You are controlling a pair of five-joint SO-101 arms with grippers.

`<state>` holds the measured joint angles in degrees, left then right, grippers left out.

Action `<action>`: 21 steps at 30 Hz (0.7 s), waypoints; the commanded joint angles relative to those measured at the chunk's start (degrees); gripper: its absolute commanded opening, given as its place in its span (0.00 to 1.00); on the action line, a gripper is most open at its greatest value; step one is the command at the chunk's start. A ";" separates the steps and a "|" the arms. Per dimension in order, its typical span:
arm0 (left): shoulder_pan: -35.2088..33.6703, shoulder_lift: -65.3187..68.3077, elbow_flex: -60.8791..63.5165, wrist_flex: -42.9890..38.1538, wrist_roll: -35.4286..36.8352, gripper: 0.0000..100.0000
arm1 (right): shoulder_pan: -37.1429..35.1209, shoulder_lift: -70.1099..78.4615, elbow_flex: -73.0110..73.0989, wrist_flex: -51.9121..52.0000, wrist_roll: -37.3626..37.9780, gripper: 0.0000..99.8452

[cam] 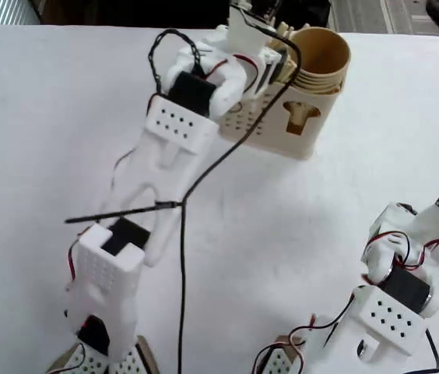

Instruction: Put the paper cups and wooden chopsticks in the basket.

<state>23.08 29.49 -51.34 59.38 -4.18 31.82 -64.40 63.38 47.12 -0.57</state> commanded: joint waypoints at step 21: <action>-4.44 -8.75 -44.31 43.16 -5.54 0.02 | -7.25 -2.42 -0.53 -0.66 0.62 0.02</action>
<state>22.46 27.30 -93.45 102.11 -13.32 27.25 -64.40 63.38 47.12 -0.57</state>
